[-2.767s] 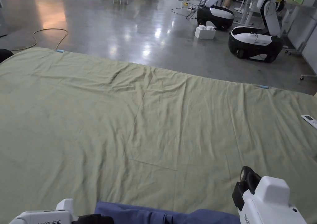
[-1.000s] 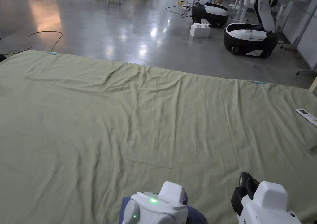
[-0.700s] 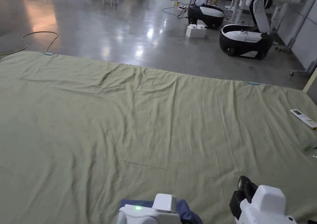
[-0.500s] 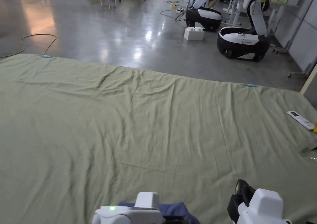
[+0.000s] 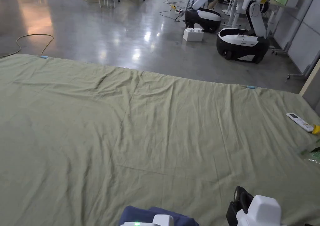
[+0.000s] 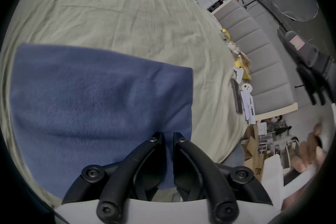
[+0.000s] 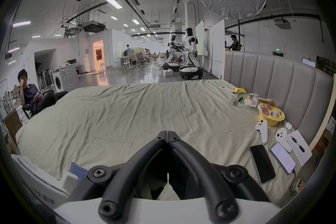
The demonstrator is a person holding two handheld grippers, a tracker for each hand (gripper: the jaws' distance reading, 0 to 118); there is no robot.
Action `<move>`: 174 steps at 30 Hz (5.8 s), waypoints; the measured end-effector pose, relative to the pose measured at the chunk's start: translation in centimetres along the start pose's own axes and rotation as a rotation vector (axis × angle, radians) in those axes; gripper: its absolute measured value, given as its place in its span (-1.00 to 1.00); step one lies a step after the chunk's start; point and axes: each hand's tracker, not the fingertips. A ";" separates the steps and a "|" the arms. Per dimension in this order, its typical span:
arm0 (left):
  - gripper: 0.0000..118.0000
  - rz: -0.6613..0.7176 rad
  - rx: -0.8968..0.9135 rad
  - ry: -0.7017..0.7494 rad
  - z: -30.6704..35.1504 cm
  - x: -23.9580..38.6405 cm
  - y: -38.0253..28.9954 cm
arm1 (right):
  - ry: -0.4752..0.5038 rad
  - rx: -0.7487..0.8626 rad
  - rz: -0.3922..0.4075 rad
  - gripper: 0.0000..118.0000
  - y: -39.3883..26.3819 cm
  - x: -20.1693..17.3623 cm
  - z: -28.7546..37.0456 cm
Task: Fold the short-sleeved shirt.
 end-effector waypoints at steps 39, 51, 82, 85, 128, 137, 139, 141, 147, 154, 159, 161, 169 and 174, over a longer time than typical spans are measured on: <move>-0.82 -0.373 1.098 0.652 25.1 -5.7 4.0 | -0.059 0.336 0.076 -0.99 8.0 -2.5 1.0; -0.82 -0.258 0.925 0.573 22.6 -9.2 0.4 | 0.181 -0.038 0.151 -0.99 -2.8 -7.2 0.7; 0.46 0.169 0.107 -0.232 6.9 -13.0 3.1 | 0.077 -0.341 0.152 -0.99 -11.8 -6.2 -3.5; 0.34 0.215 0.097 -0.303 6.6 -14.8 3.1 | 0.076 -0.340 0.156 -0.99 -11.5 -6.4 -3.2; -0.61 0.266 0.262 0.119 38.6 -41.6 8.1 | 0.034 0.318 0.135 -0.99 12.5 -4.1 0.4; -0.54 0.270 0.237 0.338 39.2 -43.3 8.5 | 0.026 0.277 0.128 -0.99 10.9 -4.0 0.2; -0.43 0.235 0.241 0.411 38.4 -42.7 8.6 | 0.024 0.267 0.124 -0.99 10.7 -4.0 0.1; -0.39 0.221 0.266 0.467 38.2 -42.4 8.6 | 0.024 0.259 0.123 -0.99 10.5 -4.0 0.0; 0.12 0.205 0.404 0.631 38.5 -41.6 8.6 | 0.022 0.246 0.126 -0.99 10.0 -3.9 -0.4; 0.13 0.134 0.540 0.678 38.1 -35.9 8.1 | 0.025 0.224 0.118 -0.99 9.4 -3.5 -0.7; 0.12 0.031 0.546 0.618 34.2 -32.5 6.4 | 0.022 0.209 0.097 -0.99 8.3 -3.2 -0.9; 0.12 0.002 0.567 0.605 31.9 -30.0 5.4 | 0.021 0.200 0.098 -0.99 7.9 -3.1 -1.0; 0.11 -0.233 0.770 0.558 23.8 -18.2 3.8 | 0.025 0.172 0.095 -0.99 6.3 -3.9 -1.6; 0.11 -0.311 0.907 0.541 21.1 -13.4 4.8 | 0.016 0.175 0.099 -0.99 6.1 -4.3 -1.8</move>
